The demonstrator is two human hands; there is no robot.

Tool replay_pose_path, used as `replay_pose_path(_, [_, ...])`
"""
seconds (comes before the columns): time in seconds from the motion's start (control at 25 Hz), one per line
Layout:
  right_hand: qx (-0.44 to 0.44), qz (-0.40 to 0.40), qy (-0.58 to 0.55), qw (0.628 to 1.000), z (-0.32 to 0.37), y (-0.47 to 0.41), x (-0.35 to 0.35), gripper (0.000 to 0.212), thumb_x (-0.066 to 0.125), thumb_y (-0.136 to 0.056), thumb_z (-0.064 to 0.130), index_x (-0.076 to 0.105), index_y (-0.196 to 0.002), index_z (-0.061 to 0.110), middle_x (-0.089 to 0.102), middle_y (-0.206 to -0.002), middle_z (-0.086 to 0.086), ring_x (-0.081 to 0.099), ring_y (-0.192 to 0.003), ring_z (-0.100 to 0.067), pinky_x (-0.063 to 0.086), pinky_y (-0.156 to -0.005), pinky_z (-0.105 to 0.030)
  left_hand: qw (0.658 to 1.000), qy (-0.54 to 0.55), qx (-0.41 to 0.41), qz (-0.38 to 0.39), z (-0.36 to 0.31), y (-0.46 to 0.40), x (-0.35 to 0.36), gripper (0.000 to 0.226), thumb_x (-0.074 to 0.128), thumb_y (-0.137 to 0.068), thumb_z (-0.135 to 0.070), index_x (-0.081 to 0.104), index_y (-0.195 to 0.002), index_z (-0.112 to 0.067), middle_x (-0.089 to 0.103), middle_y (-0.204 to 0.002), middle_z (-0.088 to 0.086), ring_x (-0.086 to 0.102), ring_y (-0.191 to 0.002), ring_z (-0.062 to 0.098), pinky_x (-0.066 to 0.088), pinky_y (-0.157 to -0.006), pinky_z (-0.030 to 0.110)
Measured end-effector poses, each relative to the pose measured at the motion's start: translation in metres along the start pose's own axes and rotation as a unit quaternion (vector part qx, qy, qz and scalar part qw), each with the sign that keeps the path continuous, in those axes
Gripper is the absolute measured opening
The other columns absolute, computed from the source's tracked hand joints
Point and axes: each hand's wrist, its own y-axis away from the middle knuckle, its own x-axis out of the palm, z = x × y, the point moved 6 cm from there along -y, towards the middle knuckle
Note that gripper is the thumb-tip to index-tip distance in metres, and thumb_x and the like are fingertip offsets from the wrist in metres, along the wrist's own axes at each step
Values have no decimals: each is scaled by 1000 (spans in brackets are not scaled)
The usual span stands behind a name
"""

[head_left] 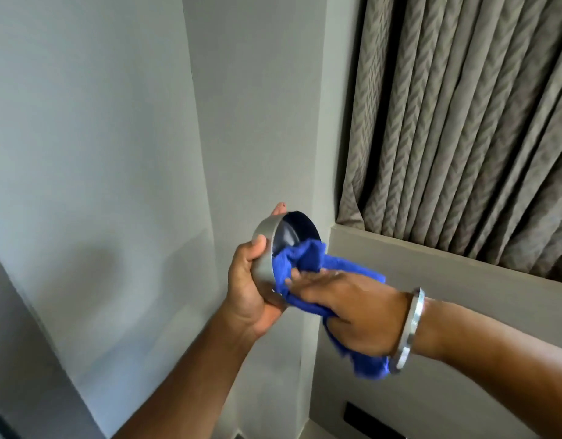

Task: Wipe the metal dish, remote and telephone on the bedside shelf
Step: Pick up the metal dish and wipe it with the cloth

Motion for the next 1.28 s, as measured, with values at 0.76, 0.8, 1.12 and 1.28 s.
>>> replay_pose_path(0.76, [105,-231,-259,932,-18,21,-42,67,43,-83,-7,41,-140,27,46,-138,15,42,-119,7,28,-107,-18,987,135,-77,-28,36,3,-23,68,63,-76,-58,60,-133,-21,58,-137,16,51,-127,39,38,-103,62])
replay_pose_path(0.8, [91,-125,-151,976,-10,14,-25,66,46,-87,1,32,-145,29,38,-144,15,34,-125,6,19,-110,-19,985,145,-96,-11,39,5,-17,70,62,-77,-59,61,-133,-18,59,-137,16,53,-127,37,39,-105,58])
replay_pose_path(1.12, [109,-124,101,981,-2,-4,-9,40,51,-89,33,48,-125,16,54,-119,-5,52,-103,-27,43,-90,-39,979,122,-161,28,53,21,-7,63,50,-85,-58,64,-132,-18,66,-131,7,60,-121,25,40,-105,42])
replay_pose_path(1.28, [189,-104,126,968,-12,-7,3,33,56,-85,38,52,-108,15,56,-110,-7,57,-92,-28,46,-74,-34,984,109,-141,2,52,23,-9,61,63,-74,-54,70,-123,-18,71,-121,8,65,-110,27,46,-98,45])
